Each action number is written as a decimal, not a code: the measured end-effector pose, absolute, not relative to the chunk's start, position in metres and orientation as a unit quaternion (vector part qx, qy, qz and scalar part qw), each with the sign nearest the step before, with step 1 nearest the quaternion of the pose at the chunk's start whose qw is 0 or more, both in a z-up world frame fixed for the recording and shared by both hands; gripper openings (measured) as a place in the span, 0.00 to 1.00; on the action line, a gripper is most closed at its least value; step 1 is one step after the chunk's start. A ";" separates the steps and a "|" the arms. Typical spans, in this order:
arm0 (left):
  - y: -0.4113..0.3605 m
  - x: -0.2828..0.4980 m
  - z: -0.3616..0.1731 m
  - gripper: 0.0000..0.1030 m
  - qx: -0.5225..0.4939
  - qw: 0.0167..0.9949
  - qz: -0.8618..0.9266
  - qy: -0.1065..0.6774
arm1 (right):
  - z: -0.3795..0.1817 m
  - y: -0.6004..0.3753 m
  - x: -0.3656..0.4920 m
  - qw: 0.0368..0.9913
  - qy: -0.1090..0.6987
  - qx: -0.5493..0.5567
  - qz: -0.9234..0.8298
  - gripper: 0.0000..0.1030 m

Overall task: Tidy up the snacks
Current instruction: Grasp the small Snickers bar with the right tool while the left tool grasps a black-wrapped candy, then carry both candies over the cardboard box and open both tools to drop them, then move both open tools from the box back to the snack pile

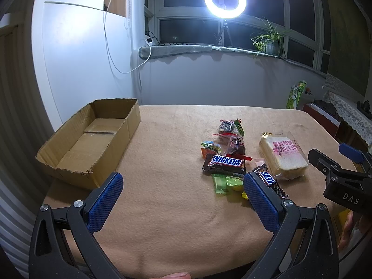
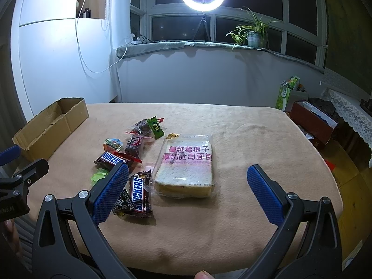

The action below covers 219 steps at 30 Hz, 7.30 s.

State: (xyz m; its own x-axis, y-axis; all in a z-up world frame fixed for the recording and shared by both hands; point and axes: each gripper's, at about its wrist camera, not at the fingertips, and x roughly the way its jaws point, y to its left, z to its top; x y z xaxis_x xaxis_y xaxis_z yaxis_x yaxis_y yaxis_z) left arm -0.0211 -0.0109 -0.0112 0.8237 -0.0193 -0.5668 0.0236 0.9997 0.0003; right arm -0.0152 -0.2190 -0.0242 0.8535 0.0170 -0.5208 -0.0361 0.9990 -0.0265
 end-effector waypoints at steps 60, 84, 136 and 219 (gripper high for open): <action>-0.040 0.016 -0.073 0.41 0.019 0.884 -0.325 0.336 | -0.107 -0.197 0.049 0.906 0.348 -0.042 0.237 0.27; -0.004 0.013 -0.065 0.24 -0.056 0.897 -0.289 0.330 | -0.091 -0.226 0.027 0.916 0.316 0.053 0.242 0.05; 0.039 -0.014 -0.037 0.23 -0.033 0.925 -0.253 0.282 | -0.057 -0.212 0.015 0.937 0.258 0.045 0.233 0.29; 0.170 0.025 0.022 0.99 -0.116 0.953 -0.180 0.215 | 0.015 -0.040 0.051 0.949 0.229 -0.086 0.201 1.00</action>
